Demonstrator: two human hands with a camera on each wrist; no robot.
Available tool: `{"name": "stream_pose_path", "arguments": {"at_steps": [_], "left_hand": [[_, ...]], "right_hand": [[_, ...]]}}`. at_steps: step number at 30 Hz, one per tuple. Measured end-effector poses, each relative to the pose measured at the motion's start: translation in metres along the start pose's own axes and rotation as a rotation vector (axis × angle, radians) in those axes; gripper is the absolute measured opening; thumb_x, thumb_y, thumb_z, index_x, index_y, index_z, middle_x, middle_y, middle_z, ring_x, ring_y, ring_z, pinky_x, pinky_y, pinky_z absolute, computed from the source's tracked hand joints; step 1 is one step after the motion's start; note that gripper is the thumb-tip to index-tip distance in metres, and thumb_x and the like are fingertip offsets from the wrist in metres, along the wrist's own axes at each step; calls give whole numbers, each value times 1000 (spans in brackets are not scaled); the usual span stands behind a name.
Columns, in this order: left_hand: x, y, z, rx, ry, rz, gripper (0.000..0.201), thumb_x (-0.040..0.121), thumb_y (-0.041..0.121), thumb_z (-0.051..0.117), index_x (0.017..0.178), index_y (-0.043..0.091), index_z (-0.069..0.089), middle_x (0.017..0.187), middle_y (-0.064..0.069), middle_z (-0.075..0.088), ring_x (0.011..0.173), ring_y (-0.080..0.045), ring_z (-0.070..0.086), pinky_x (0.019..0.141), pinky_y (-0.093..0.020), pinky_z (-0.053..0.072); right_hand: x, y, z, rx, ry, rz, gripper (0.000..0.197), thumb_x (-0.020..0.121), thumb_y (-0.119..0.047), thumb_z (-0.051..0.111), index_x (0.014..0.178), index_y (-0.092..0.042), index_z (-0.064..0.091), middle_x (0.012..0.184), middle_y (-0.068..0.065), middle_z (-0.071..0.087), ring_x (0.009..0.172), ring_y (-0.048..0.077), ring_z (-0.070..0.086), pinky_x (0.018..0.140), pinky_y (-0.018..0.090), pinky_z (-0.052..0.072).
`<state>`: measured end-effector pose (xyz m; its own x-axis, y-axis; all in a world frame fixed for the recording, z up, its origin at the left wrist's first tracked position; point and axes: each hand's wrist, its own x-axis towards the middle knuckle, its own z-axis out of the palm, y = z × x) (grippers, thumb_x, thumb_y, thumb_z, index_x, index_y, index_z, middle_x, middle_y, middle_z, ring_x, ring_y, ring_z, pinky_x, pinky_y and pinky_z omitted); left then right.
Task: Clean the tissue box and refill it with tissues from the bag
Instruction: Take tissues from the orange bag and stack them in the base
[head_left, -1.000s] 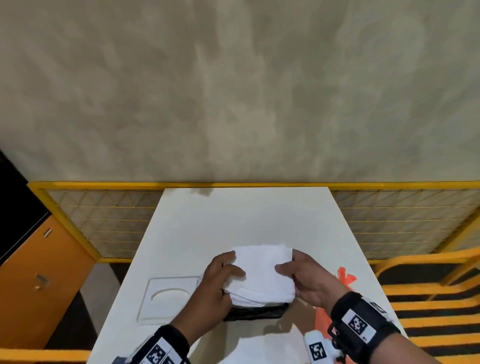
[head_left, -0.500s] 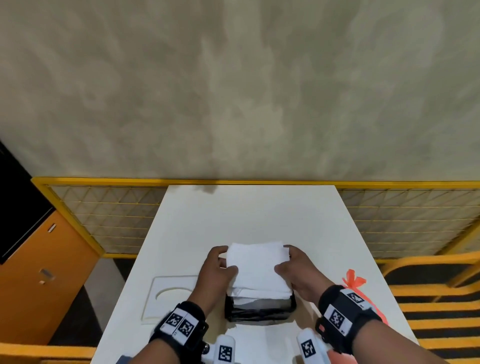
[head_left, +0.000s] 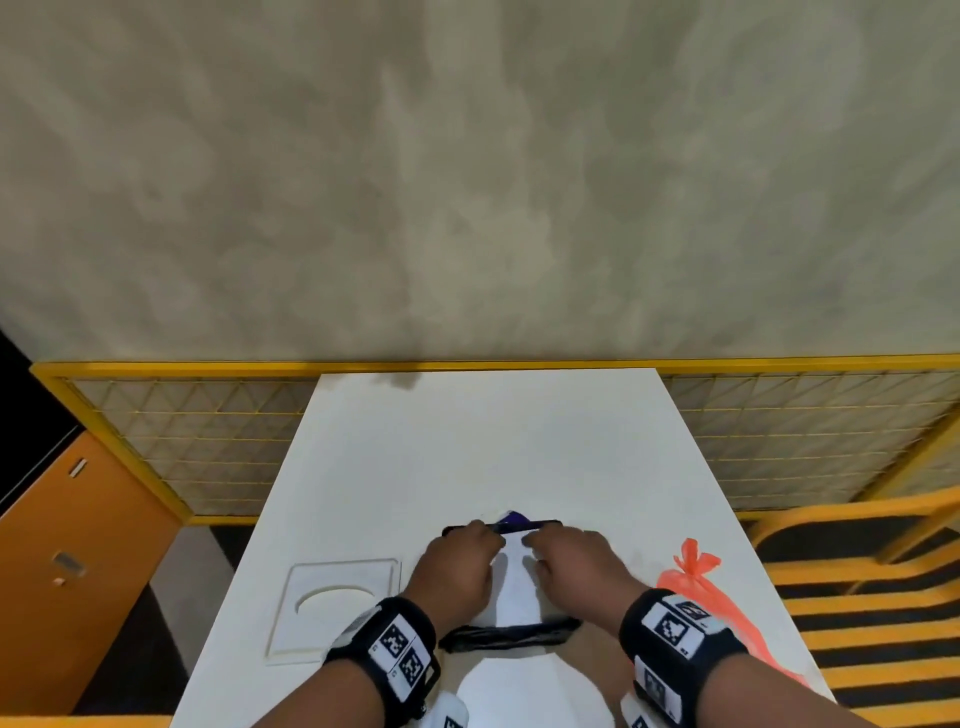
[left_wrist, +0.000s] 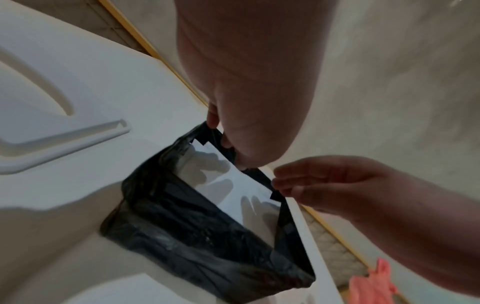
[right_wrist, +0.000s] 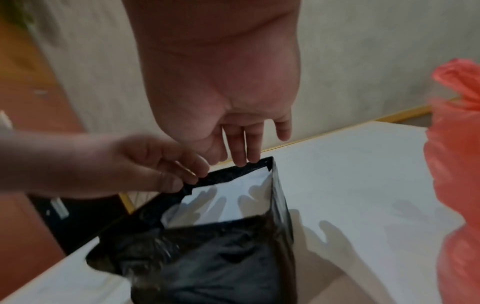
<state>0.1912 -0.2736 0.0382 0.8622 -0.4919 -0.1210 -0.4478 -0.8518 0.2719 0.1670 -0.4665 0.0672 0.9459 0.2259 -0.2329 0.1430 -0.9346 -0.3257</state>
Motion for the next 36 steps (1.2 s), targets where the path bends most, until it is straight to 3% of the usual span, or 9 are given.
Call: {"name": "stream_pose_path", "arguments": {"at_steps": [2,4,8,13,16,18,22,28,36], "left_hand": [[3,4,4,159,-124,-27,36,93,8,46,127,12,59,128,-10,59,117,-33,57,99,-41,41],[2,3,11,281,-296,-107,40,92,11,49,131,14,54,130,-8,57,124,-32,52,118,-66,16],[1,0,25,397,-387,-97,41,91,9,51,132,13,54,127,-9,59,133,-31,45,106,-85,-11],[-1,5,16,282,-260,-101,39,86,5,50,122,18,59,112,-1,60,122,-28,53,107,-81,-12],[-1,12,7,168,-144,-138,36,96,23,49,130,27,58,127,5,59,122,-23,55,113,-75,-4],[-1,21,4,78,-47,-103,36,96,34,44,127,30,63,124,8,60,116,-22,59,113,-71,15],[0,60,7,-54,108,184,29,80,35,47,93,31,73,88,9,68,80,-20,69,74,-41,48],[3,155,24,-78,-135,637,35,88,17,54,121,18,62,119,-7,64,99,-37,59,76,-43,50],[13,180,49,53,-386,459,34,98,27,48,130,17,55,133,-14,61,115,-42,53,92,-52,41]], "right_hand": [[2,-6,6,-173,-118,-12,31,86,-12,41,113,-18,55,115,3,58,111,27,54,106,55,23],[3,-7,12,-299,-247,5,28,82,-10,42,108,-14,53,106,5,58,108,30,53,106,67,8],[2,-6,24,-451,-382,-19,17,84,-11,42,93,-15,55,85,4,56,94,32,57,101,75,-6],[-15,7,20,99,40,4,27,87,-15,45,104,-25,63,106,-4,62,100,19,59,103,45,35],[-52,40,2,492,378,166,27,83,-1,51,80,-26,60,84,-7,62,73,5,60,69,22,50],[-79,74,-4,461,367,333,28,88,-2,52,72,-25,57,72,-7,63,62,3,60,57,14,44],[-105,129,21,175,144,523,26,95,-14,48,81,-29,65,86,-9,70,79,4,63,70,15,44],[-102,139,41,13,106,376,38,91,-34,51,127,-21,53,124,-3,62,112,13,57,95,28,48],[-111,154,32,-129,-119,367,43,75,-32,59,117,-24,57,120,-1,63,110,22,58,94,36,46]]}}
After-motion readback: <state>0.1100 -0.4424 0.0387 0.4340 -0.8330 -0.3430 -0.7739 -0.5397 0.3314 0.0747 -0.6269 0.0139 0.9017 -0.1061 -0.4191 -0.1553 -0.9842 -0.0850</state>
